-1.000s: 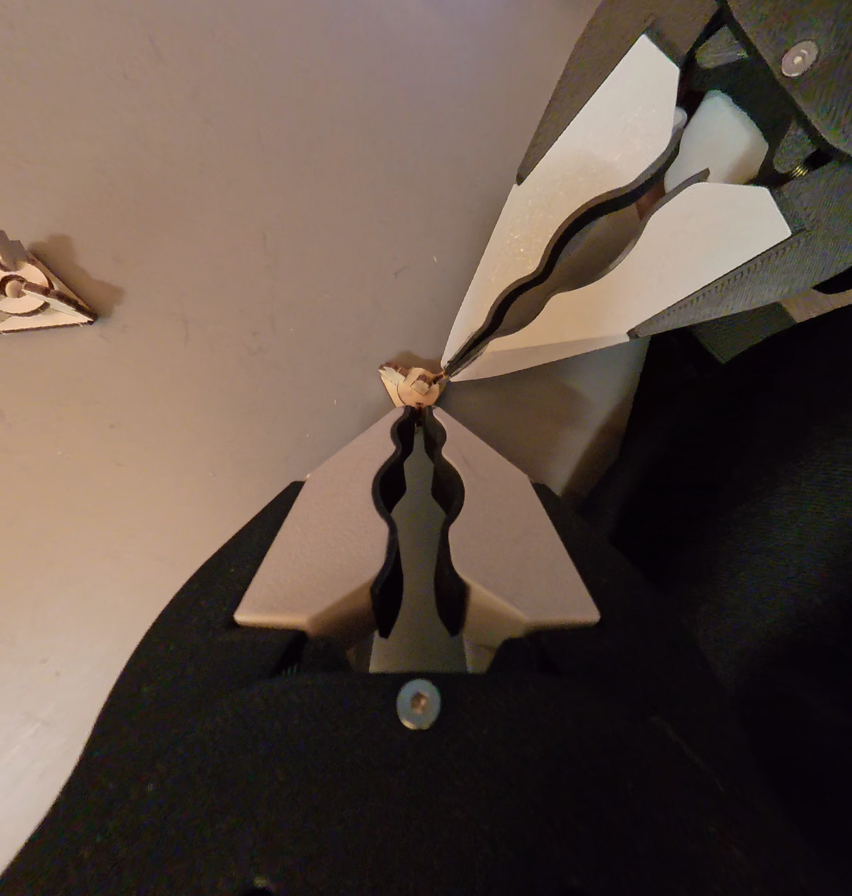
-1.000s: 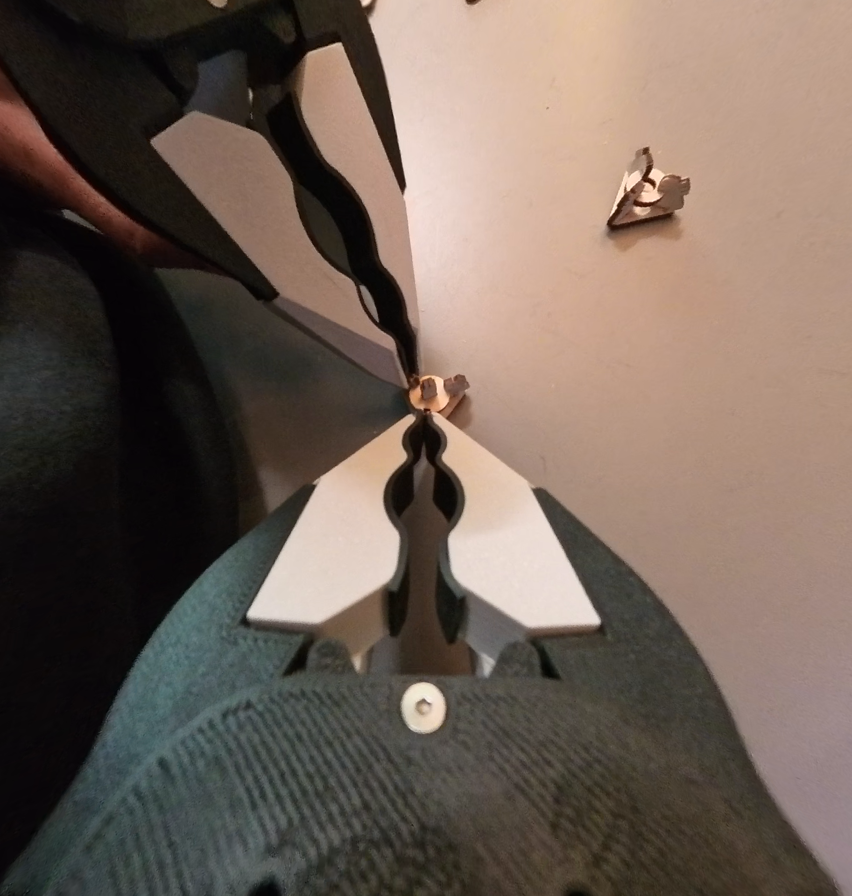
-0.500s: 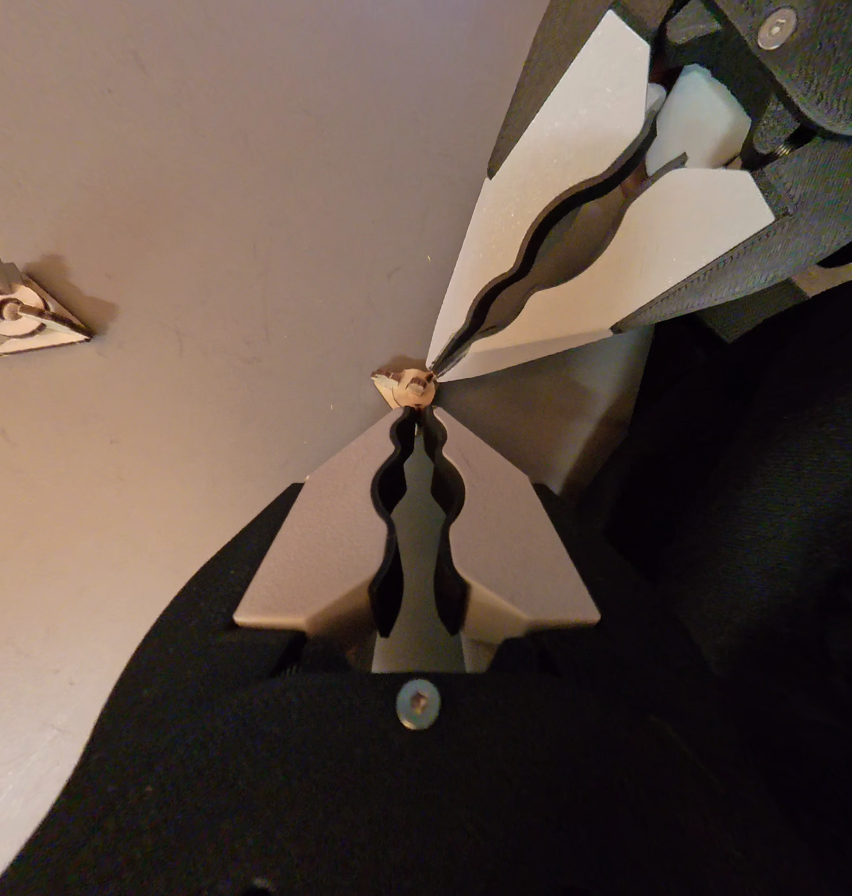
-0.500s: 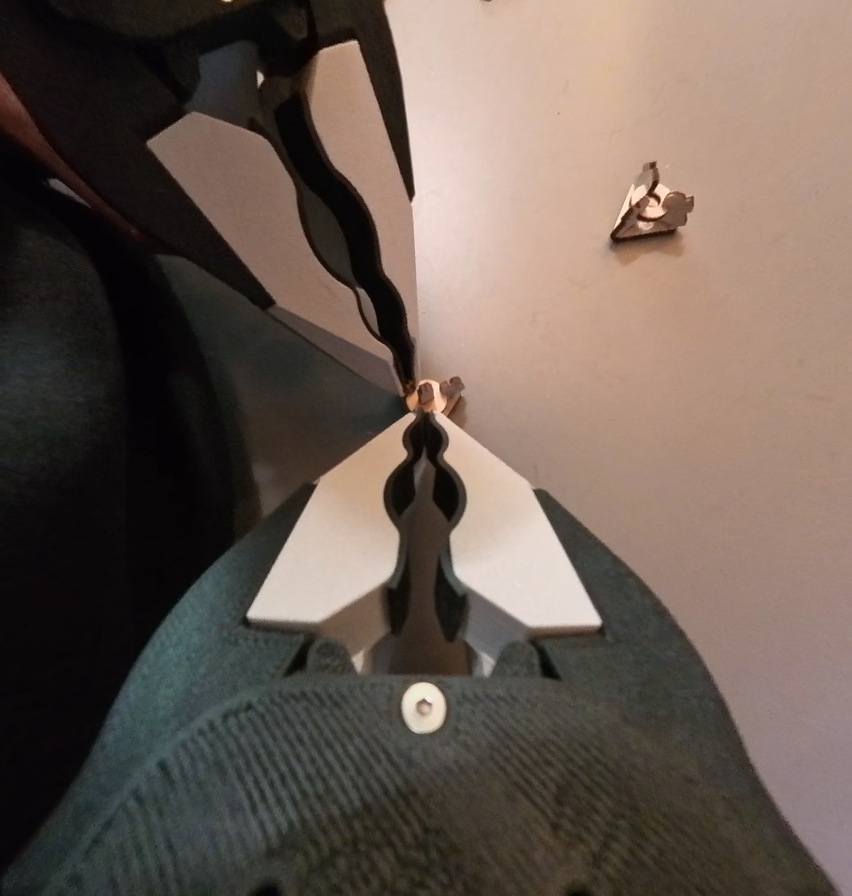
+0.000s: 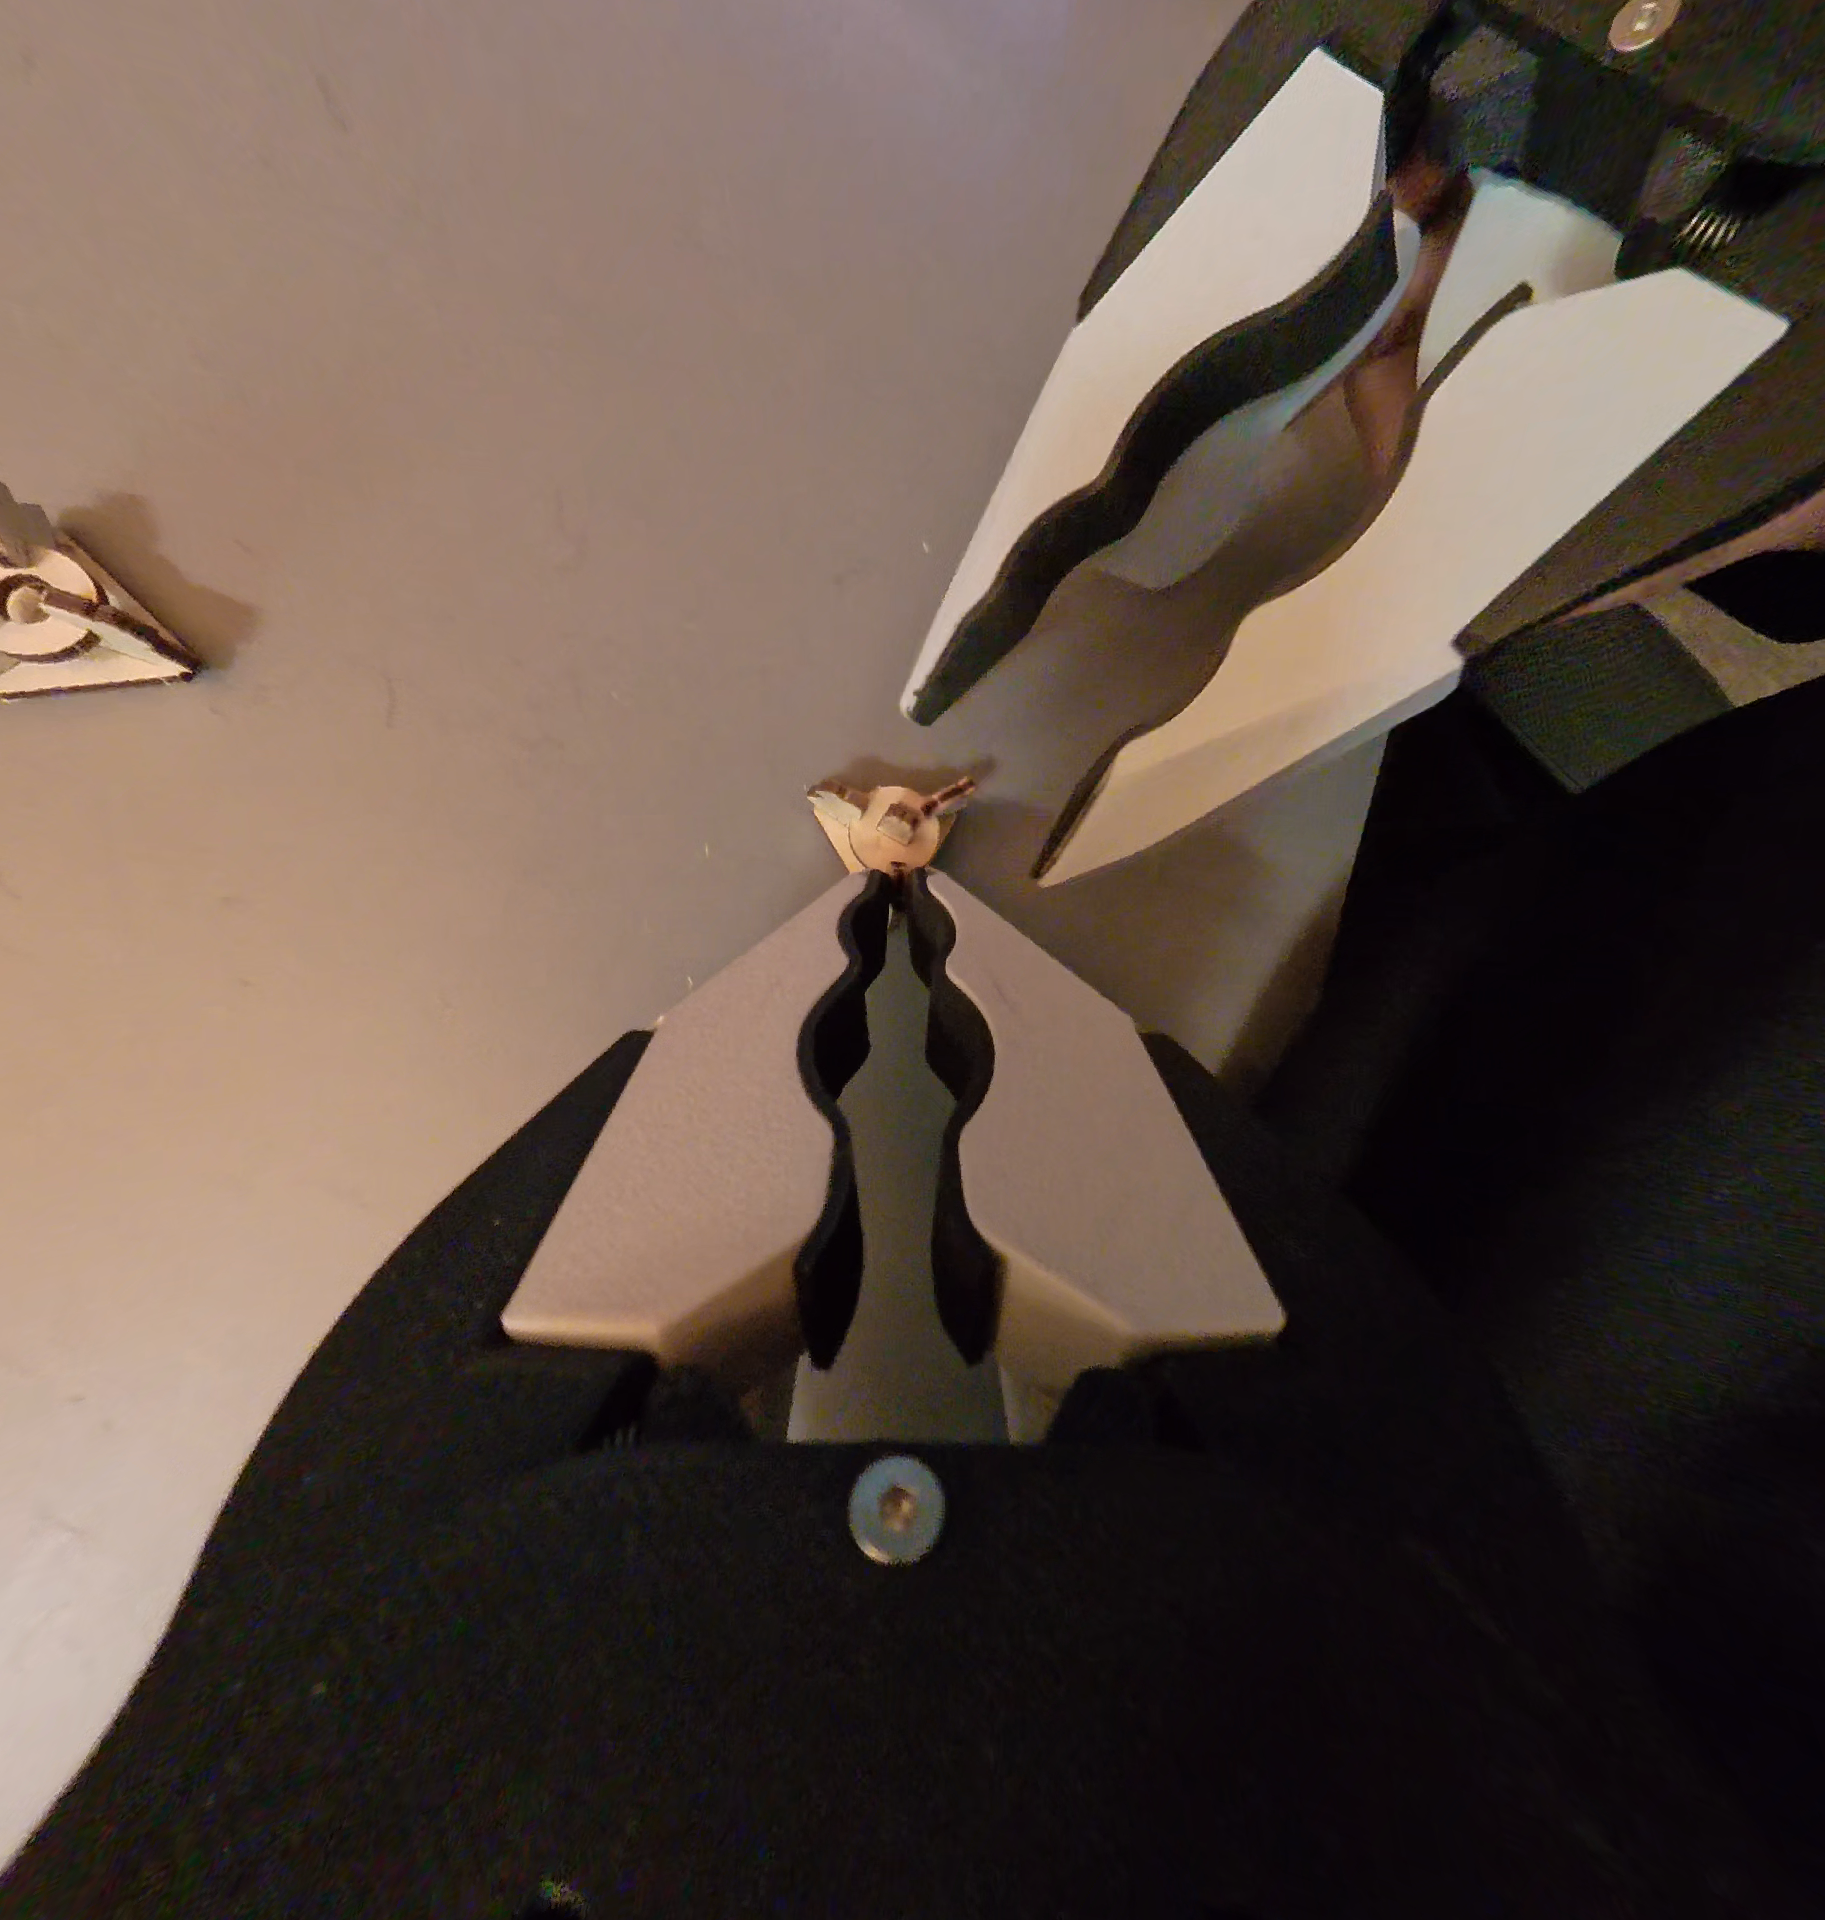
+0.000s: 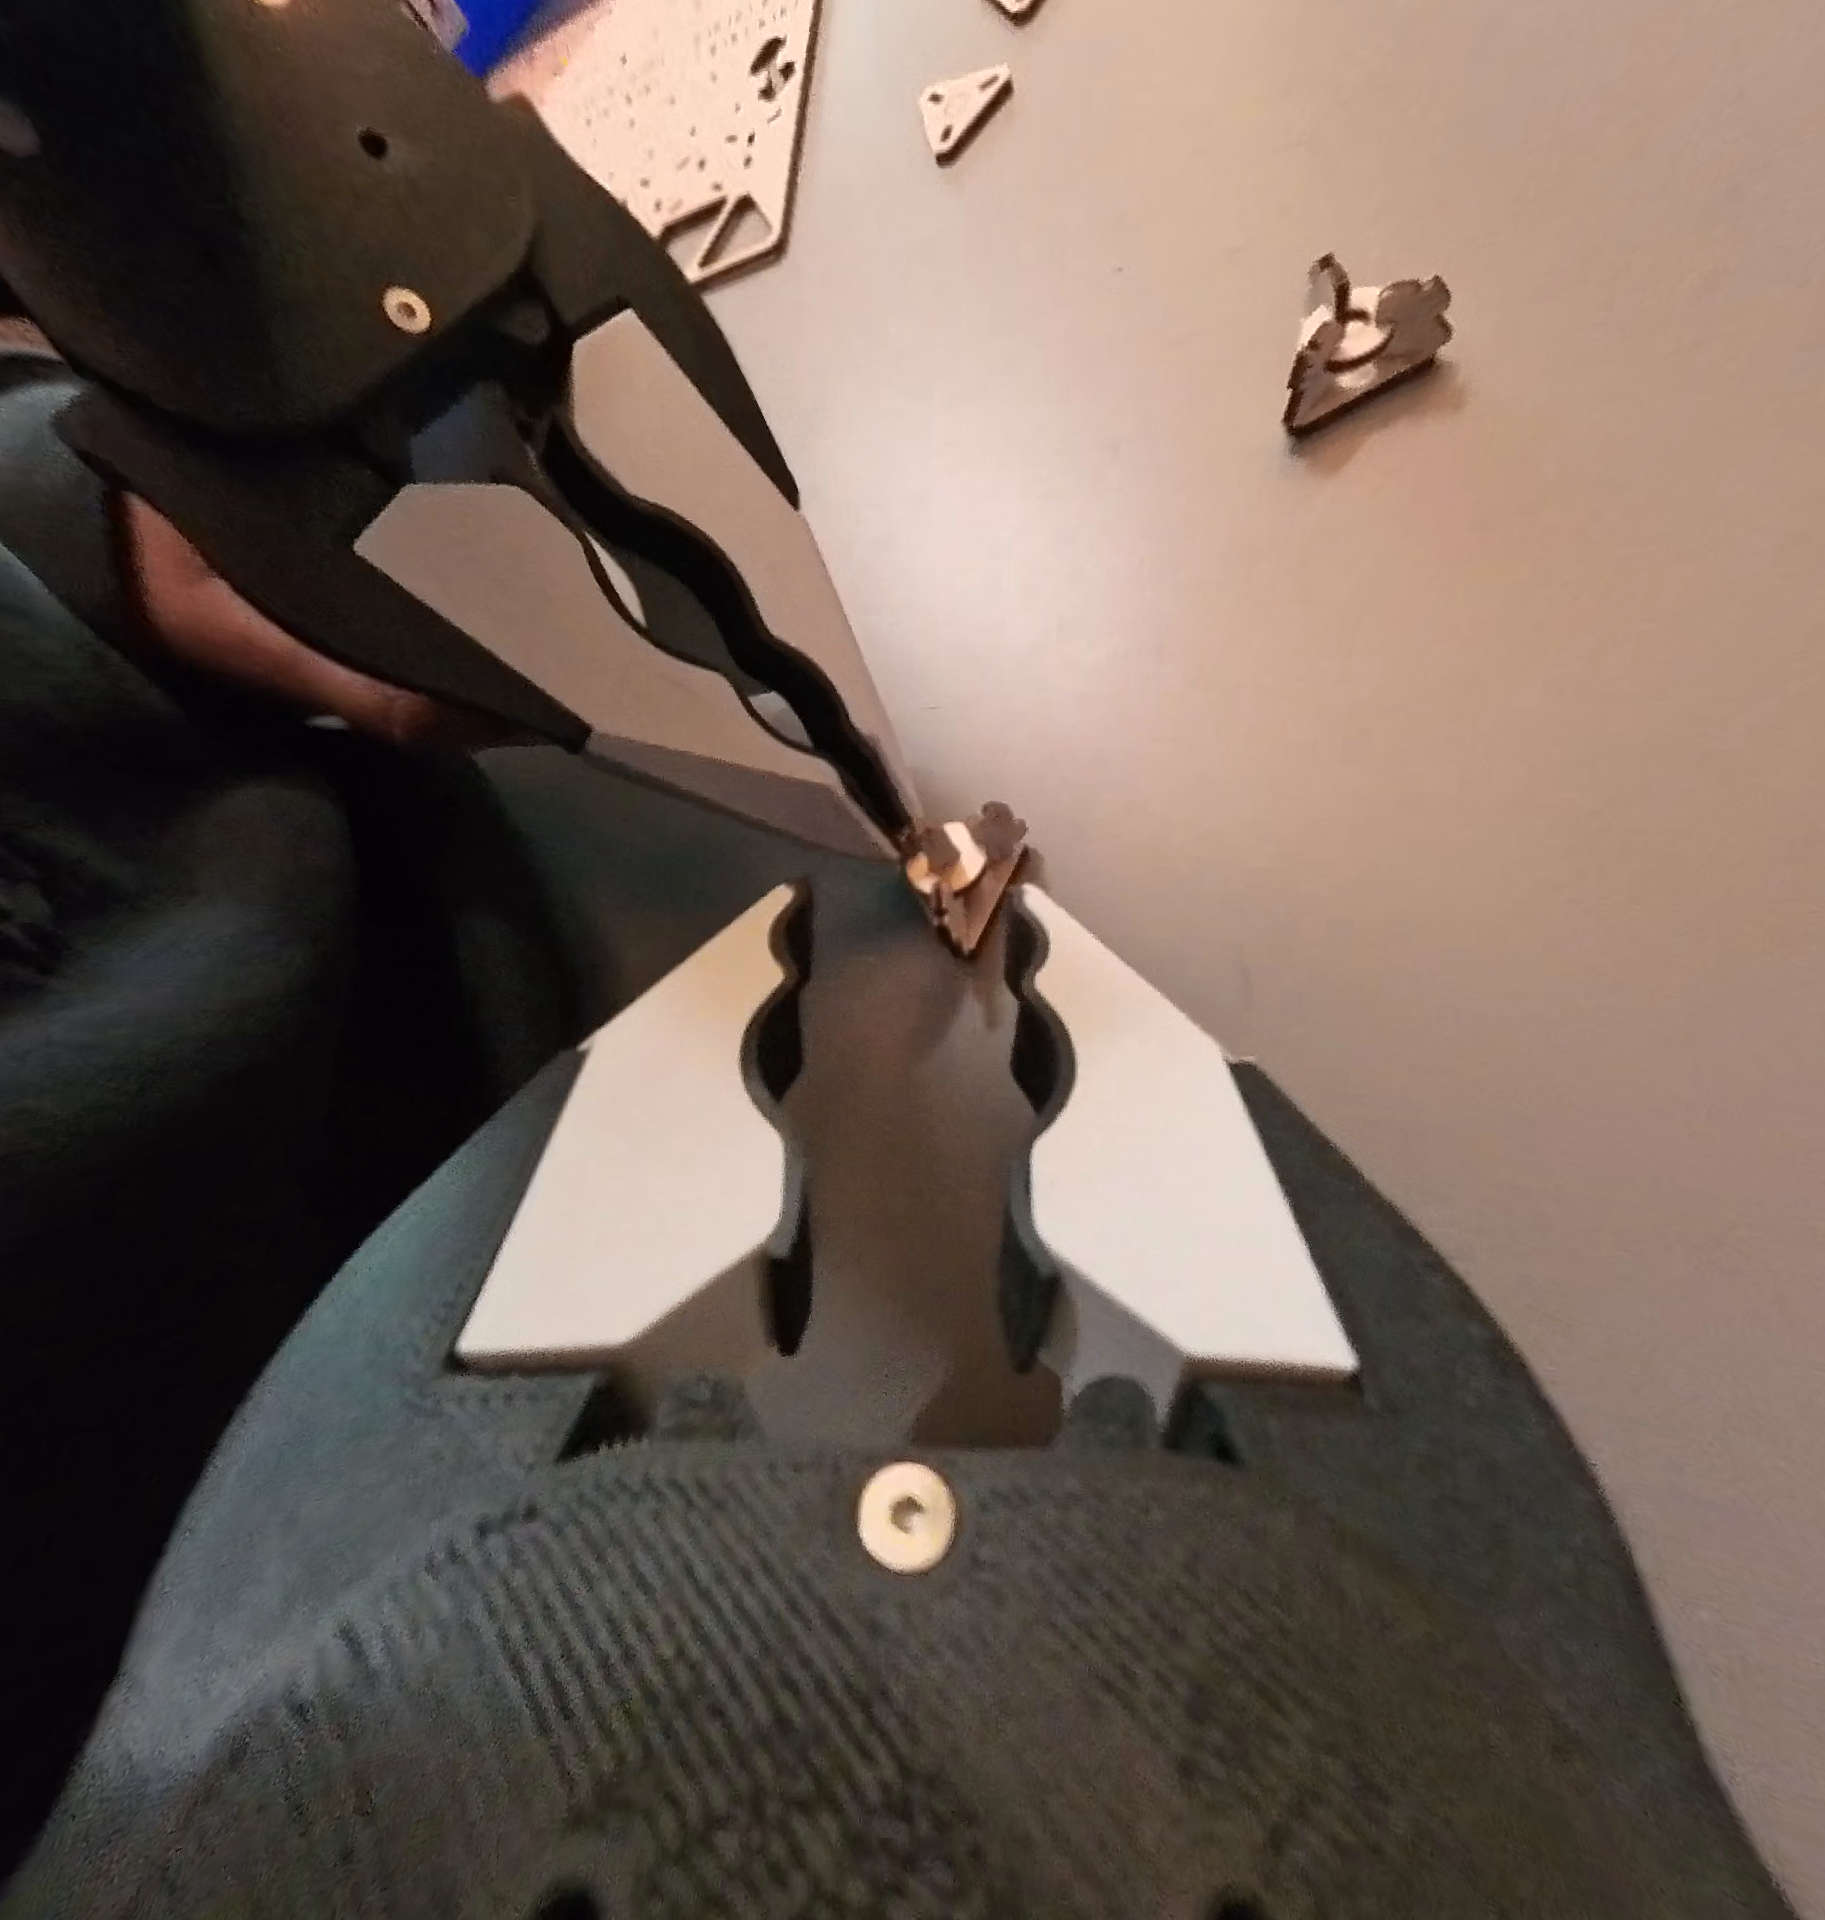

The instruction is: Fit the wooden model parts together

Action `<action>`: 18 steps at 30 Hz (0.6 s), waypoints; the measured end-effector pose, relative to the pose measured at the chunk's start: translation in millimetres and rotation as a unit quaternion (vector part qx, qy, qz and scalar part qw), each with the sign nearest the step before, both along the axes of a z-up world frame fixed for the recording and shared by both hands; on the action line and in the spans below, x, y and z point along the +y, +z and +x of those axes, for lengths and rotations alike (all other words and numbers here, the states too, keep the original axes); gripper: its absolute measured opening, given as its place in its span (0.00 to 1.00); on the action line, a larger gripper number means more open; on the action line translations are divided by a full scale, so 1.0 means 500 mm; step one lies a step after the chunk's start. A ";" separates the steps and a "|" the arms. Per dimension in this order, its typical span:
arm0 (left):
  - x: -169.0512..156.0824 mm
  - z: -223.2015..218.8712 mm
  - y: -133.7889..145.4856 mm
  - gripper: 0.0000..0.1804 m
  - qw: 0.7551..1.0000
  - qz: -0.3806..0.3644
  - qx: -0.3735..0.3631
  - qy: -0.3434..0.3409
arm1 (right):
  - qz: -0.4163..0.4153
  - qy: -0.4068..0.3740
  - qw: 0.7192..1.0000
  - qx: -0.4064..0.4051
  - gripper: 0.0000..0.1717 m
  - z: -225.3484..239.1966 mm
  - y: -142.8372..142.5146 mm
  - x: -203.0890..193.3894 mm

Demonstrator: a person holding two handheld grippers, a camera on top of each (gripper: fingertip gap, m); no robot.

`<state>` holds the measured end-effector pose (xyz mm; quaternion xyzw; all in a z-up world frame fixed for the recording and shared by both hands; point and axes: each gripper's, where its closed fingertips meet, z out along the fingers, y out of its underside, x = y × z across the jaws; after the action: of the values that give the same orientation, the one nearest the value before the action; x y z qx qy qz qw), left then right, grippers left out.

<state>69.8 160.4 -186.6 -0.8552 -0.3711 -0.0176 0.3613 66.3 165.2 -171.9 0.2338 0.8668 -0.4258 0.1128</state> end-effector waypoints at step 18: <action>-0.044 -0.066 0.184 0.00 0.938 0.202 0.262 0.109 | -0.326 -0.115 0.938 0.001 0.27 -0.064 0.164 -0.058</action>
<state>37.0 138.4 -94.7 -0.6930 -0.3431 0.1718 0.6103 34.5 136.0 -89.7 0.2820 0.6474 -0.6956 0.1319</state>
